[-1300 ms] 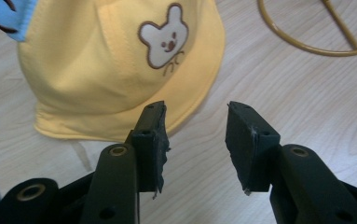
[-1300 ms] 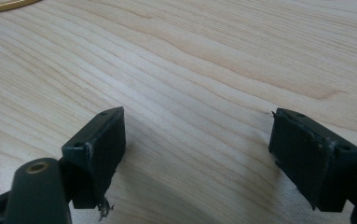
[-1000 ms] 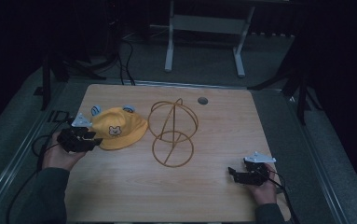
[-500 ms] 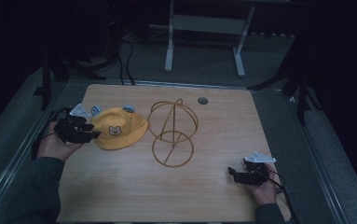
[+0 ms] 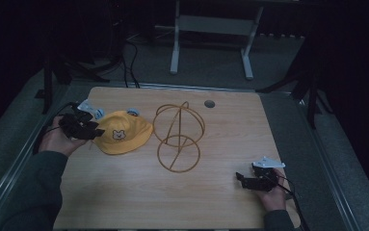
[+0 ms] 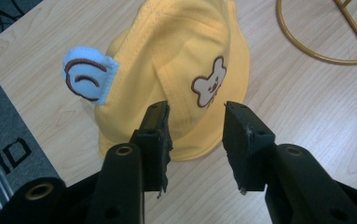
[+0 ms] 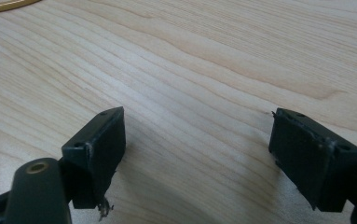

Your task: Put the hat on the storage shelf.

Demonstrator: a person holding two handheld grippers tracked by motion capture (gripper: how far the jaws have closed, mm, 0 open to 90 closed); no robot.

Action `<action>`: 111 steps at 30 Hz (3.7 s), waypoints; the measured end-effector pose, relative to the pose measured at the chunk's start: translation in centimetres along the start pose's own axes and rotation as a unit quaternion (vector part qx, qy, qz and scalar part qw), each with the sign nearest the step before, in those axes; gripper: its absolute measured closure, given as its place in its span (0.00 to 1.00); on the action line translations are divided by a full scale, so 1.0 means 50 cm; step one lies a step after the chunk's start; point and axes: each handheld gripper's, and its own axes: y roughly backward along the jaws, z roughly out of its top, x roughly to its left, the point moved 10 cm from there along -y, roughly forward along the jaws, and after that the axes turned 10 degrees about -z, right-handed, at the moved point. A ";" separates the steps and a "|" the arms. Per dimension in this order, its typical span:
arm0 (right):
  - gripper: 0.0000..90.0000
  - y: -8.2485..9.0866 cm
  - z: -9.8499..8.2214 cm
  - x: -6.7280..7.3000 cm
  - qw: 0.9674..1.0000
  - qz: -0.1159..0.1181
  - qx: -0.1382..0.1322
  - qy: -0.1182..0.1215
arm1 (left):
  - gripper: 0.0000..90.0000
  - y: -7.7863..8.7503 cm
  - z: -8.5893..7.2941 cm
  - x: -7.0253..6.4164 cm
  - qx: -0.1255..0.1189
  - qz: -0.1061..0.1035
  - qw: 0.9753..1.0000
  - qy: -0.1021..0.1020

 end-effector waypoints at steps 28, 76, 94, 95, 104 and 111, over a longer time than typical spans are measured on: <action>0.20 0.000 0.000 0.000 1.000 0.000 0.000 0.000 | 0.66 -0.008 0.086 0.035 0.035 -0.014 0.999 -0.019; 0.20 0.000 0.000 0.000 1.000 0.000 0.000 0.000 | 0.61 -0.151 0.120 0.077 0.147 -0.044 0.988 -0.019; 0.20 0.000 0.000 0.000 1.000 0.000 0.000 0.000 | 0.87 -0.122 0.115 0.053 0.182 -0.042 0.981 -0.044; 0.20 0.000 0.000 0.000 1.000 0.000 0.000 0.000 | 0.87 -0.118 0.116 0.050 0.181 -0.043 0.982 -0.042; 0.20 0.000 0.000 0.000 1.000 0.000 0.000 0.000 | 0.87 -0.078 0.133 0.028 0.168 -0.046 0.983 -0.053; 0.20 0.000 0.000 0.000 1.000 0.001 0.000 0.000 | 0.87 -0.052 0.129 0.017 0.158 -0.057 0.984 -0.055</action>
